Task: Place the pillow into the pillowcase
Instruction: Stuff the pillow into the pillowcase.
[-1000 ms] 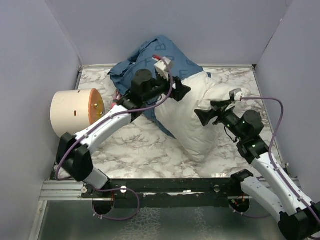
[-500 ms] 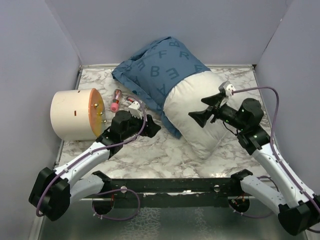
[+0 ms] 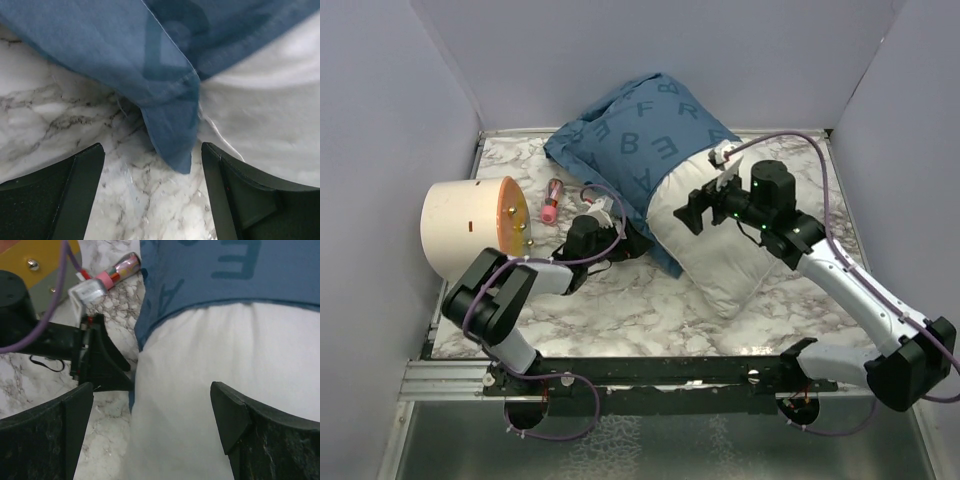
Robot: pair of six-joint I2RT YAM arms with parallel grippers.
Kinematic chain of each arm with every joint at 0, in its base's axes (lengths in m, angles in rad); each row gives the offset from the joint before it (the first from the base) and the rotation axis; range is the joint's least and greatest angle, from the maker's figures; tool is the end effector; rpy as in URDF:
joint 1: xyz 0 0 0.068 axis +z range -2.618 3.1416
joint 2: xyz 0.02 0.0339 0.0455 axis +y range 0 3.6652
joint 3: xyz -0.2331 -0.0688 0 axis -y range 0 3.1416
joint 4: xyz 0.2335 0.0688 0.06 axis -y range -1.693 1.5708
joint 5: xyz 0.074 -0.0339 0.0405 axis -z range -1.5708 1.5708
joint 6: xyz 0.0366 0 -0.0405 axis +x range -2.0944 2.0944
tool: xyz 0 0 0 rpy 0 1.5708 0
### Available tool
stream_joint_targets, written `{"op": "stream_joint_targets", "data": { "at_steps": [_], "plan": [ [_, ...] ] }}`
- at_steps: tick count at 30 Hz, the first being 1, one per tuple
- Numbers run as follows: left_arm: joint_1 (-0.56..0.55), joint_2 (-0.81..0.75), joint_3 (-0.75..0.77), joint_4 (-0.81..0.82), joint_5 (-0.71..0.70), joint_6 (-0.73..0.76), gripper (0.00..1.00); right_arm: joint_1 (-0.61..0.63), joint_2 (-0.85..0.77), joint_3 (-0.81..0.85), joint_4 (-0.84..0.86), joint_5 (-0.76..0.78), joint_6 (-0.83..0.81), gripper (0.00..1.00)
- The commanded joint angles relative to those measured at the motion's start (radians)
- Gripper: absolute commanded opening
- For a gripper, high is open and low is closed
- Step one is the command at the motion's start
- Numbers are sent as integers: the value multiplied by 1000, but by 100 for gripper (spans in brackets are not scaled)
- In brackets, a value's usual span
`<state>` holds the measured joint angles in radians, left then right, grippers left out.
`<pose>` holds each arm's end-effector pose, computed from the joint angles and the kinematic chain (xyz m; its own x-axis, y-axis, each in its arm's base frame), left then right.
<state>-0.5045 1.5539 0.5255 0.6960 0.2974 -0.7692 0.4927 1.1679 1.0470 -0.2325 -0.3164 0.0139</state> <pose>0.2496 -0.1501 0.1420 -0.6954 -0.3757 -0.6126 0.3076 0.6149 -0.7262 0.2322 0.1376 0.3217 -0.3147 -0.1540 -0.9366 -0.7024 0.7015 0.1207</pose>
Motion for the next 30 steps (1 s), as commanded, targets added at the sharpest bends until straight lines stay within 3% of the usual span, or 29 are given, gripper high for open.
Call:
{"op": "stream_joint_targets", "data": {
  "at_steps": [1,6,7,9,10,13,14,15,18,19,20,22,25,30],
  "plan": [
    [7,124,103,147,53,-59,76,137,92,94,-22,201,-69,100],
    [11,258,184,196,75,-67,61,194,251,158,-70,398,-65,100],
    [11,270,190,202,77,-64,50,195,279,156,-75,447,-65,100],
    [19,291,194,226,104,-64,12,195,331,140,-67,546,-56,100],
    [23,295,187,241,117,-74,1,195,358,135,-64,604,-62,100],
    [29,256,151,255,160,-87,0,191,442,135,-57,694,-79,98],
    [28,226,133,249,174,-88,0,187,477,133,-42,698,-82,92],
    [27,186,114,245,186,-87,0,180,501,135,-28,690,-81,82],
    [12,23,69,188,225,-78,0,151,567,165,18,651,-60,18],
    [1,-30,67,134,229,-66,0,139,590,189,26,637,-53,6],
    [-20,-85,75,66,231,-50,0,126,605,217,43,617,-42,1],
    [-64,-169,89,-36,236,-33,0,90,619,267,96,555,-4,1],
    [-135,-235,74,-64,247,-77,0,72,633,341,176,511,64,1],
    [-212,-151,-17,166,237,-220,0,72,666,219,427,337,242,1]
  ]
}}
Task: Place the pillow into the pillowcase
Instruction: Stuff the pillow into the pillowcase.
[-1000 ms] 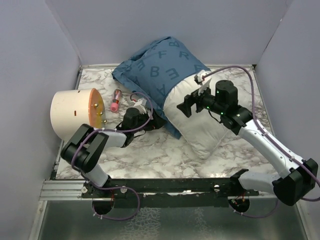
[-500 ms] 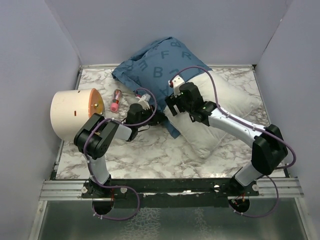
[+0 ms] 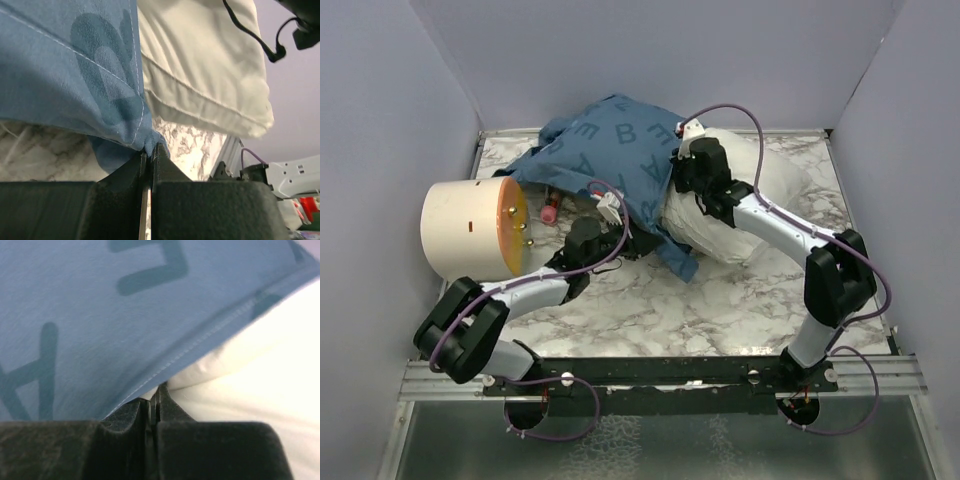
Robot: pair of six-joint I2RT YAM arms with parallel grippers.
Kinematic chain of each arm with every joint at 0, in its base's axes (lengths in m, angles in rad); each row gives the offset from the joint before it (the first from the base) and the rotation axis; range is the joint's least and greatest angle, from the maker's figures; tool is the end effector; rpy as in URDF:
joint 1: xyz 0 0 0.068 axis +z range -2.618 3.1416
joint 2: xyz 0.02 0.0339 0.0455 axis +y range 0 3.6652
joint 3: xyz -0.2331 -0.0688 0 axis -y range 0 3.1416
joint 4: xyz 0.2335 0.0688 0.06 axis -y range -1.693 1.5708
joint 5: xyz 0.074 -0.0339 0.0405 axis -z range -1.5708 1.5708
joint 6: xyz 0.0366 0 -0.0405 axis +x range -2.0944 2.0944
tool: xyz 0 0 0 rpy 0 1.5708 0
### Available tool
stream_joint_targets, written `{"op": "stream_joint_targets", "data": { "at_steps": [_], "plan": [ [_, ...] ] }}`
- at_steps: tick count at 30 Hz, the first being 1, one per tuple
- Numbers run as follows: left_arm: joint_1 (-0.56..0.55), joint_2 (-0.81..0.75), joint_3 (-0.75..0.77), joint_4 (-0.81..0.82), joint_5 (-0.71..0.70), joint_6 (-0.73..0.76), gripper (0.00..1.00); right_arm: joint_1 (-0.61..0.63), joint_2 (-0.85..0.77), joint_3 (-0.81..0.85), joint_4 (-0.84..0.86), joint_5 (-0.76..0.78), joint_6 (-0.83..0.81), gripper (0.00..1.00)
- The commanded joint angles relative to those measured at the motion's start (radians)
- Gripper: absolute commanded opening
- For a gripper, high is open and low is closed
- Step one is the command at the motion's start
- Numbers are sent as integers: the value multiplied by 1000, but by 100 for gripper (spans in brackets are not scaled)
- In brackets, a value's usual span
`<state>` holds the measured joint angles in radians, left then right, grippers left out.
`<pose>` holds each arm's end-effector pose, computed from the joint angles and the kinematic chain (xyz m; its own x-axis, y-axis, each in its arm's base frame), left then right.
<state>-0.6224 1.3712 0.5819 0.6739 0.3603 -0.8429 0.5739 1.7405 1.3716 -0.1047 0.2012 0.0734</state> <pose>0.2268 -0.1786 0.2060 -0.6820 -0.3705 -0.6306 0.4824 0.4201 -0.7686 0.3370 0.2092 0.2649 -0.4101 -0.1795 -0.8942 -0.3535 0.9351 -0.0256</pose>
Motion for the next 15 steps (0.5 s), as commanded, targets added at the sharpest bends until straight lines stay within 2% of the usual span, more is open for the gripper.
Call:
{"op": "stream_joint_targets", "data": {
  "at_steps": [1,3,4,7,10,13,15],
  "plan": [
    [-95,70,-93,258,178,-176,0,-9,105,-150,347,-266,209,1],
    [-86,139,-131,385,170,-228,0,-9,105,-253,445,-435,220,2],
    [-76,163,-145,423,167,-243,0,-9,84,-309,489,-511,207,8],
    [-37,199,-174,455,167,-259,0,-9,-77,-462,508,-649,126,42],
    [-21,161,-179,346,152,-201,0,-10,-335,-519,353,-700,24,73],
    [-20,104,-155,194,130,-117,0,-9,-554,-483,142,-680,-52,97],
    [-19,66,-139,113,119,-77,0,-10,-652,-452,18,-571,-58,100]
  ]
}}
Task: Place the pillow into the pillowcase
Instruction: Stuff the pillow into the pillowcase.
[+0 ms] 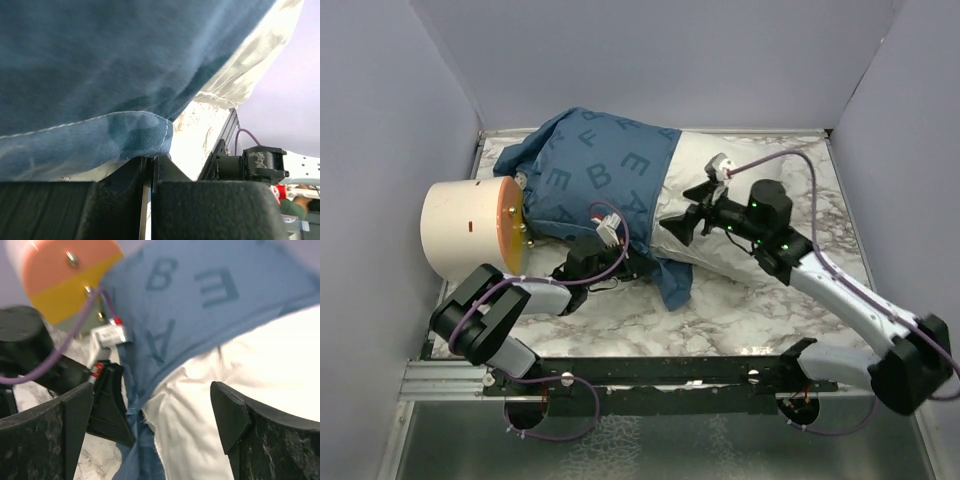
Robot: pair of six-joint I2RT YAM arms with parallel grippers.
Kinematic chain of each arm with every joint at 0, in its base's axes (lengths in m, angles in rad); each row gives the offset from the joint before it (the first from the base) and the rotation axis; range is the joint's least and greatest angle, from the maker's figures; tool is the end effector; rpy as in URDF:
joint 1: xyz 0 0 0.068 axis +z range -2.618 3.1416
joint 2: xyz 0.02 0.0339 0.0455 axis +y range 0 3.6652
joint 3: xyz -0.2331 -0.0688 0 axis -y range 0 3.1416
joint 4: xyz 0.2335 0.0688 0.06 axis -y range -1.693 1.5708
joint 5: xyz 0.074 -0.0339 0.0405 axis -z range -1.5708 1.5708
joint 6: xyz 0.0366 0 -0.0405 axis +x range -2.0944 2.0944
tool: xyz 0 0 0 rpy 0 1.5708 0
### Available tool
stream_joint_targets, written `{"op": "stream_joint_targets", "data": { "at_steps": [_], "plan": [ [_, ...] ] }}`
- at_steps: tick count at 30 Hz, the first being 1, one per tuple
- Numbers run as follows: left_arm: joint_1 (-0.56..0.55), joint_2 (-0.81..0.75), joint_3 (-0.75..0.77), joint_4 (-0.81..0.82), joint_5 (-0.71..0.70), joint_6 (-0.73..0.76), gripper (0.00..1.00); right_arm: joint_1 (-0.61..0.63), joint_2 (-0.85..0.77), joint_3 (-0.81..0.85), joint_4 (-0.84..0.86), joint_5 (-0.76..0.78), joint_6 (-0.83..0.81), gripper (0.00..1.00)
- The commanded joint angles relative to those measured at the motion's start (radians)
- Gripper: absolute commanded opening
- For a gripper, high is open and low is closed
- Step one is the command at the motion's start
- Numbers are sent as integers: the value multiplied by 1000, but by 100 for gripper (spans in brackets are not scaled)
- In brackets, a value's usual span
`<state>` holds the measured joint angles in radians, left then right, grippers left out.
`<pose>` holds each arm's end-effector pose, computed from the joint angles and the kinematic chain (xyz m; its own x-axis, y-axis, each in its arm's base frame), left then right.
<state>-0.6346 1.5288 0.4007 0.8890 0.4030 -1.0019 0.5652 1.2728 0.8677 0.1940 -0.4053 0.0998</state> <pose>0.2082 -0.1711 0.1356 -0.8207 -0.3582 -0.4451 0.2984 0.3957 -0.8686 0.2414 0.1702 0.2769 -0.2575 -0.0549 -0.9647 -0.7961 0.5779 0.1796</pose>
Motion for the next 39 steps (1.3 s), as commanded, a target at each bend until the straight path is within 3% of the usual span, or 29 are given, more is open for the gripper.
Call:
{"op": "stream_joint_targets", "data": {
  "at_steps": [1,5,9,12,14,17,18,19,22,24,27,30,31,36,39],
  "plan": [
    [-8,-111,51,-141,69,104,0,-2,-198,68,-373,117,-88,100],
    [-8,-193,86,-286,38,161,0,-1,-149,114,-631,392,-63,100],
    [-7,-269,116,-390,21,197,0,-1,-85,-5,-585,501,-52,94],
    [-8,-293,143,-415,47,196,0,-1,59,1,-547,540,-48,82],
    [-9,-294,156,-395,81,177,0,-1,155,36,-498,480,-33,64],
    [-25,-277,173,-341,101,147,0,0,242,64,-320,216,49,13],
    [-36,-263,182,-325,102,135,0,3,248,62,-213,48,112,3],
    [-49,-244,191,-312,103,134,0,13,249,55,-93,-51,193,1],
    [-93,-178,217,-263,110,116,0,73,240,49,238,-92,392,1],
    [-108,-141,215,-214,117,92,0,95,252,66,321,-42,432,1],
    [-108,-147,193,-192,102,81,0,96,269,64,270,24,385,1],
    [-107,-209,182,-272,56,124,0,95,190,-25,192,50,278,2],
    [-106,-229,178,-295,42,133,0,94,144,-63,167,51,249,8],
    [-104,-256,159,-308,34,125,0,93,-190,-186,-6,38,151,61],
    [-120,-218,161,-224,34,106,0,93,-399,-183,-93,18,167,75]
  ]
}}
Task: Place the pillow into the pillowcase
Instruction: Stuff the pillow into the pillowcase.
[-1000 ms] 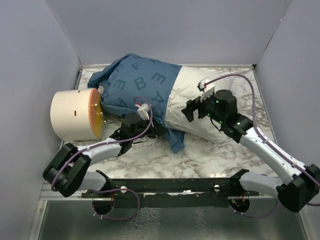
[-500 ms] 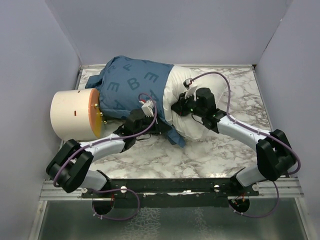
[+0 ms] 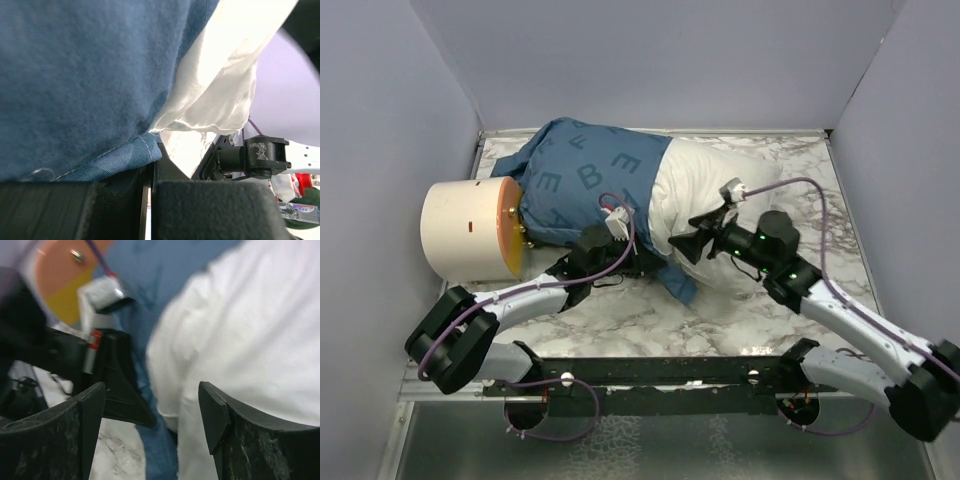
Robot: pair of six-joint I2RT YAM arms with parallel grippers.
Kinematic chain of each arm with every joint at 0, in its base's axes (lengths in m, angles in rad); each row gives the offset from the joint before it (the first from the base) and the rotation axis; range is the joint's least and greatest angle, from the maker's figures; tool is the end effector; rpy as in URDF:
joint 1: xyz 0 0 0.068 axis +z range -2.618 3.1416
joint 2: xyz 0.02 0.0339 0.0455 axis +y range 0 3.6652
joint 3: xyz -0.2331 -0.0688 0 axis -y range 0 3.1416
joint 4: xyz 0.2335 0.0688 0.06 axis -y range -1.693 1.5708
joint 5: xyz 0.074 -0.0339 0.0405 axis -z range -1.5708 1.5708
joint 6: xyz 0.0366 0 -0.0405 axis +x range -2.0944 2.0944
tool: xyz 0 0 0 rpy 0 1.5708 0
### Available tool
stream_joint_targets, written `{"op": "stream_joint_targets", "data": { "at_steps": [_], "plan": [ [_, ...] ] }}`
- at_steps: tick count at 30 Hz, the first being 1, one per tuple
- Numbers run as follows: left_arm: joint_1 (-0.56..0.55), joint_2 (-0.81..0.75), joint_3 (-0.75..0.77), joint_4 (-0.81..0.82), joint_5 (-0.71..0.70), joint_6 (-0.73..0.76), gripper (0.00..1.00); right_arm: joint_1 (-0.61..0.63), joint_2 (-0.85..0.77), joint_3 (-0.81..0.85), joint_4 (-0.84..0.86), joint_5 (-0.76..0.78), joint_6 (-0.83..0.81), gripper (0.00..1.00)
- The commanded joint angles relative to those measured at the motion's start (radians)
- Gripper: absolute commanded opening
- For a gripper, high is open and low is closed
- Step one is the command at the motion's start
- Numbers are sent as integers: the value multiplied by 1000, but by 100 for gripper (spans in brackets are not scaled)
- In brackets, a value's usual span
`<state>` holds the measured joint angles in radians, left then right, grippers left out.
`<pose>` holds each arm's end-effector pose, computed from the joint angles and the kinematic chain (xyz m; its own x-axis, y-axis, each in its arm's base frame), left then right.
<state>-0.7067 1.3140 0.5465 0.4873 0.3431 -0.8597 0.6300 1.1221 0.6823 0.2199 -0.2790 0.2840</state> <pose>0.2009 -0.1878 0.1900 -0.7868 -0.2664 -0.5567 0.4002 0.4665 -0.7888 0.2060 0.1627 0.2546 -0.3887 0.0499 -0.9200 -0.7028 0.6297 0.3311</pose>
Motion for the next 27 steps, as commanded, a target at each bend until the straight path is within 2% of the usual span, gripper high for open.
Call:
{"op": "stream_joint_targets", "data": {
  "at_steps": [1,3,7,10,12,15,18,21,24,26,27],
  "plan": [
    [-59,23,32,201,89,-30,0,28,-300,9,-149,-95,-2,76],
    [-92,102,100,227,95,-9,0,28,-384,23,-236,33,62,76],
    [-143,279,233,287,122,-9,0,28,-538,-47,-401,497,269,77],
    [-154,330,230,305,79,-18,2,28,-677,-137,-373,627,320,74],
    [-165,304,210,202,8,41,7,28,-711,-154,-369,647,327,72],
    [-210,232,208,26,-95,164,31,28,-667,-140,-368,549,329,72],
    [-240,194,248,-61,-18,240,43,28,-623,-162,-311,432,385,73],
    [-244,106,309,-279,-3,377,50,28,-639,-195,-261,375,451,73],
    [-242,-69,326,-483,-122,521,78,28,-709,-219,-262,374,492,73],
    [-204,-171,353,-582,-127,594,88,28,-752,-235,-271,393,521,74],
    [-170,-192,391,-635,-102,621,88,28,-771,-241,-278,406,541,75]
  ]
}}
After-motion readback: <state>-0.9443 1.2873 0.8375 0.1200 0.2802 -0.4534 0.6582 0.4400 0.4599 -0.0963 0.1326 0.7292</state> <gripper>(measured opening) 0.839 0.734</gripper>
